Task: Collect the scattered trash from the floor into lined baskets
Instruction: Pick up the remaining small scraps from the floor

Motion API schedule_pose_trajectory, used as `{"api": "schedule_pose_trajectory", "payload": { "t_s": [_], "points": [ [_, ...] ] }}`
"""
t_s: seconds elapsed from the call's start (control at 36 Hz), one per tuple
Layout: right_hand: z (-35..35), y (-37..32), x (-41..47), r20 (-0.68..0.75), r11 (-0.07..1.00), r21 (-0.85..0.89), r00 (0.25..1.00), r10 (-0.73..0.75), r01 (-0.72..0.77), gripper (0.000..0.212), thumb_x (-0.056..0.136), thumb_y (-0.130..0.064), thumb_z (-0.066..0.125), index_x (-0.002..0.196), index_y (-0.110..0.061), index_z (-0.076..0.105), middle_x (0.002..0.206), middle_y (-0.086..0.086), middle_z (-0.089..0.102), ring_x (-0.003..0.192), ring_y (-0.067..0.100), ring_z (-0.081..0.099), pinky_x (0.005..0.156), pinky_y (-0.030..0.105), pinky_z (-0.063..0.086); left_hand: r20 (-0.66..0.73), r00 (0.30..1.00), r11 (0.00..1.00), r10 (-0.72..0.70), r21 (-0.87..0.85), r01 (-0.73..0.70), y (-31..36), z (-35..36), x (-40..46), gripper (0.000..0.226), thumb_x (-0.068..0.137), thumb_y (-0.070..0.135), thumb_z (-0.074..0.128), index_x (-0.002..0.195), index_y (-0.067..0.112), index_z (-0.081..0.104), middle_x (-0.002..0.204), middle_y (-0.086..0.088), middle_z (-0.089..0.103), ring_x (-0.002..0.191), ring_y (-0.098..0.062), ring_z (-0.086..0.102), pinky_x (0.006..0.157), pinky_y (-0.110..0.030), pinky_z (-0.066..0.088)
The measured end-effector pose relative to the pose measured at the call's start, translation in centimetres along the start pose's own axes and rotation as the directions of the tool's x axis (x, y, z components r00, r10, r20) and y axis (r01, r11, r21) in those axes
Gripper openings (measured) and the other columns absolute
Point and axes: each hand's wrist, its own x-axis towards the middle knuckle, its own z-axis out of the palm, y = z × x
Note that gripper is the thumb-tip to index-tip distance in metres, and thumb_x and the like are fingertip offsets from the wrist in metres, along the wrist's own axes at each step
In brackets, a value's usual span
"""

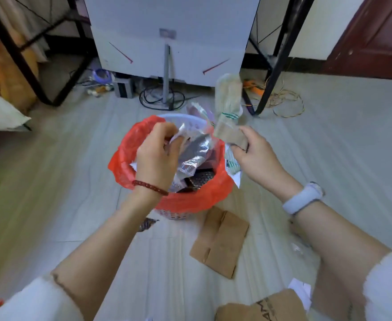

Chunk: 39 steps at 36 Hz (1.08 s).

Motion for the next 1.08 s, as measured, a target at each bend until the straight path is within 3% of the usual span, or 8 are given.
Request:
{"api": "schedule_pose_trajectory", "payload": {
  "t_s": [0.22, 0.42, 0.5, 0.58, 0.67, 0.75, 0.86, 1.08],
  "points": [
    [4.0, -1.3, 4.4, 0.414, 0.949, -0.31, 0.906, 0.084, 0.054, 0.07, 0.08, -0.021, 0.067, 0.139, -0.005, 0.033, 0.141, 0.013, 0.04, 0.131, 0.025, 0.036, 0.101, 0.024, 0.029, 0.369, 0.885, 0.888, -0.286, 0.45, 0.099, -5.1, -1.1, 2.7, 0.025, 0.084, 0.019, 0.057, 0.108, 0.016, 0.063, 0.117, -0.007, 0.061, 0.111, -0.029, 0.052, 0.093, -0.045, 0.043],
    [4.6, 1.4, -3.5, -0.163, 0.969, -0.084, 0.956, -0.244, 0.233, 0.029, 0.084, -0.007, 0.048, 0.111, -0.005, 0.058, 0.108, 0.004, 0.054, 0.097, 0.012, 0.053, 0.088, 0.019, 0.042, 0.064, 0.997, 0.973, -0.032, 0.232, 0.016, -5.4, -4.9, -7.1, 0.023, 0.081, 0.015, 0.046, 0.098, 0.008, 0.06, 0.102, -0.011, 0.058, 0.099, -0.023, 0.051, 0.087, -0.034, 0.04],
    [5.9, 3.9, -8.6, -0.127, 0.924, -0.14, 0.919, -0.372, 0.355, 0.02, 0.084, -0.004, 0.045, 0.097, -0.002, 0.059, 0.095, 0.006, 0.055, 0.087, 0.01, 0.051, 0.08, 0.012, 0.04, 0.177, 0.97, 0.936, -0.17, 0.336, 0.103, -8.0, -5.8, -13.4, 0.027, 0.081, 0.022, 0.044, 0.102, 0.013, 0.056, 0.103, -0.012, 0.057, 0.099, -0.027, 0.051, 0.082, -0.037, 0.041],
    [8.4, 6.8, -13.9, 0.288, 0.847, -0.168, 0.847, -0.446, 0.504, 0.02, 0.086, -0.013, 0.046, 0.101, -0.006, 0.056, 0.095, 0.01, 0.058, 0.082, 0.019, 0.054, 0.07, 0.028, 0.046, 0.404, 0.727, 0.766, -0.555, 0.589, 0.258, -9.8, -6.7, -19.4, 0.041, 0.086, 0.037, 0.05, 0.123, 0.019, 0.052, 0.129, -0.01, 0.046, 0.121, -0.033, 0.041, 0.092, -0.048, 0.038],
    [11.1, 9.3, -19.4, 0.78, 0.698, -0.104, 0.493, -0.385, 0.709, 0.035, 0.087, -0.03, 0.048, 0.12, -0.017, 0.047, 0.11, 0.009, 0.057, 0.09, 0.023, 0.056, 0.069, 0.035, 0.05, 0.482, 0.294, 0.552, -0.825, 0.798, 0.242, -10.2, -8.0, -24.4, 0.071, 0.081, 0.06, 0.051, 0.141, 0.039, 0.021, 0.154, -0.004, 0.007, 0.142, -0.029, 0.003, 0.108, -0.061, 0.017],
    [13.1, 10.8, -23.9, 0.955, 0.613, 0.007, 0.176, -0.238, 0.79, 0.056, 0.079, -0.039, 0.062, 0.129, -0.024, 0.043, 0.125, 0.009, 0.051, 0.106, 0.029, 0.053, 0.077, 0.039, 0.046, 0.476, 0.093, 0.485, -0.875, 0.854, 0.188, -10.3, -8.7, -28.3, 0.092, 0.068, 0.077, 0.049, 0.141, 0.049, -0.001, 0.153, -0.001, -0.015, 0.139, -0.037, -0.014, 0.106, -0.067, 0.014],
    [14.9, 12.2, -27.6, 0.974, 0.472, 0.071, 0.04, -0.221, 0.879, 0.065, 0.06, -0.046, 0.072, 0.12, -0.035, 0.05, 0.107, 0.002, 0.058, 0.087, 0.02, 0.056, 0.059, 0.026, 0.037, 0.473, 0.153, 0.494, -0.867, 0.855, 0.158, -9.3, -8.7, -31.8, 0.096, 0.065, 0.074, 0.058, 0.138, 0.05, 0.001, 0.151, -0.005, -0.023, 0.137, -0.04, -0.018, 0.104, -0.065, 0.019],
    [14.8, 13.6, -27.3, 0.934, 0.508, -0.098, 0.255, -0.251, 0.856, 0.059, 0.039, -0.005, 0.074, 0.082, -0.017, 0.035, 0.068, 0.001, 0.055, 0.054, 0.018, 0.05, 0.047, 0.024, 0.015, 0.646, 0.467, 0.716, -0.604, 0.697, -0.038, -9.0, -7.1, -33.7, 0.06, 0.063, 0.027, 0.081, 0.117, 0.031, 0.054, 0.133, -0.015, 0.044, 0.122, -0.042, 0.039, 0.093, -0.054, 0.036]
  ]
}}
